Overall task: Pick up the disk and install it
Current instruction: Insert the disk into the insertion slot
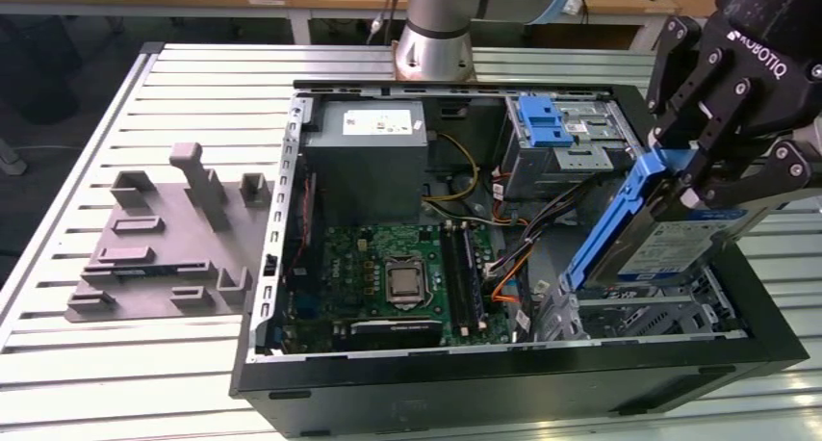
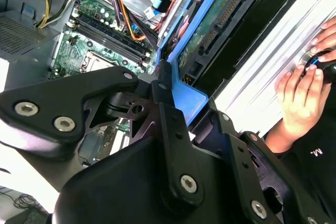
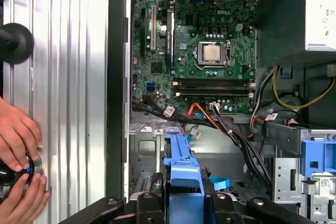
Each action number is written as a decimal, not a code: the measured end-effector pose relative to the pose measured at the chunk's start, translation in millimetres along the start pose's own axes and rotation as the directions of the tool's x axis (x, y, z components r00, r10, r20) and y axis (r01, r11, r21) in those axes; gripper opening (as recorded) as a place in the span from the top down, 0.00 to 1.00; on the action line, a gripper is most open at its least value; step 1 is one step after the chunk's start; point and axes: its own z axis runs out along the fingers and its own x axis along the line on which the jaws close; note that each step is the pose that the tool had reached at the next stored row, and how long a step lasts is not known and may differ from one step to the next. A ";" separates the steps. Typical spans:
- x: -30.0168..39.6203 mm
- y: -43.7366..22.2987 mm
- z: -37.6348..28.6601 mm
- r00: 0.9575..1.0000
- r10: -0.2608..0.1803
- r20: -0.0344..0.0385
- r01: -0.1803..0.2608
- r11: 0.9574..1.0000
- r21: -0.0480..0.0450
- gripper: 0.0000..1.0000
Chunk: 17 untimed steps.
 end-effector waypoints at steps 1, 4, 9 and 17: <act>0.1 -0.2 0.6 1.000 0.000 0.000 0.000 1.000 0.000 0.64; 0.4 -0.2 2.1 1.000 0.000 0.000 0.000 1.000 0.000 0.64; 1.2 -0.4 5.0 1.000 0.000 0.000 0.000 1.000 0.000 0.64; 1.8 -0.5 11.4 1.000 0.000 0.000 0.000 1.000 0.000 0.64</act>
